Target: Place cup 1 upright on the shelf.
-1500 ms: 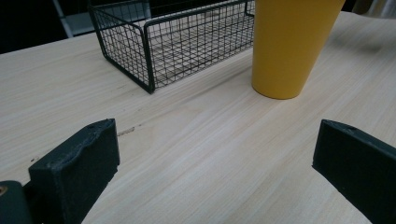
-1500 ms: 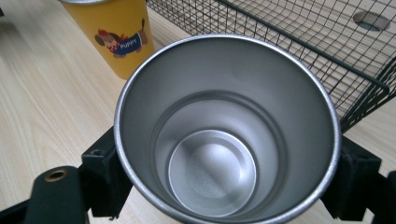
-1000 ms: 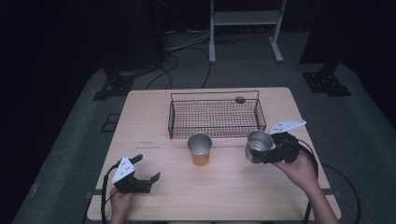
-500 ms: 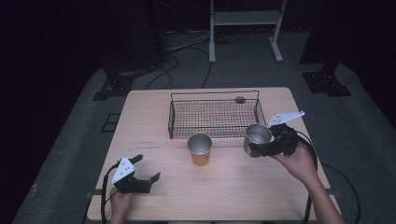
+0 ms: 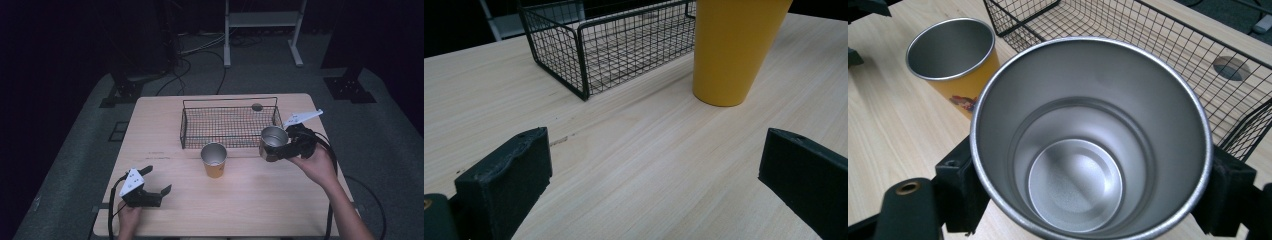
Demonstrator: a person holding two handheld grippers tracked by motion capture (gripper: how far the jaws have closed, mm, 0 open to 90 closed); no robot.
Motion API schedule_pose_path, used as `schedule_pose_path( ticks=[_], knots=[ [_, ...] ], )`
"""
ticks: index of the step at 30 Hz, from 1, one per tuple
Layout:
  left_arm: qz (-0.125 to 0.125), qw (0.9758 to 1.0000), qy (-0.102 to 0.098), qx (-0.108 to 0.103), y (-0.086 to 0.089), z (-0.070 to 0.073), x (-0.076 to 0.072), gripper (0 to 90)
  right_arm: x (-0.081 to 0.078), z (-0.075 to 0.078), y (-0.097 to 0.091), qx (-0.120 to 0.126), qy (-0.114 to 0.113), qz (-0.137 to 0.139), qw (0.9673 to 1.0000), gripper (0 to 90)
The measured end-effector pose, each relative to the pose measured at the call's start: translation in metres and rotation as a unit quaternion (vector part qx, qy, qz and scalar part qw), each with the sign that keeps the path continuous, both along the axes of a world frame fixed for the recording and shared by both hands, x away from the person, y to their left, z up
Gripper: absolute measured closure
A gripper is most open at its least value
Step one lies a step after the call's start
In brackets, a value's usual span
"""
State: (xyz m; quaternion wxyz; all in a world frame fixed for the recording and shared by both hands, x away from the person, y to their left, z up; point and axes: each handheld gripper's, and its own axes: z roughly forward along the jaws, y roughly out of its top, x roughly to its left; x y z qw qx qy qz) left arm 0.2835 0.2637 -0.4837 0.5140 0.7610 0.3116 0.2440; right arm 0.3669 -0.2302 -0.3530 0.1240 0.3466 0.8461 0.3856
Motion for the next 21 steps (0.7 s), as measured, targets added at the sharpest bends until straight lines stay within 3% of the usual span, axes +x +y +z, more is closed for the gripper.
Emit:
schedule_pose_path(
  ticks=[21],
  knots=[
    [-0.001, 1.0000, 0.000, 0.000, 0.000, 0.000, 0.000, 0.0, 0.028, 0.011, 0.004, -0.012, 0.009, -0.008, 0.9999, 17.7]
  ],
)
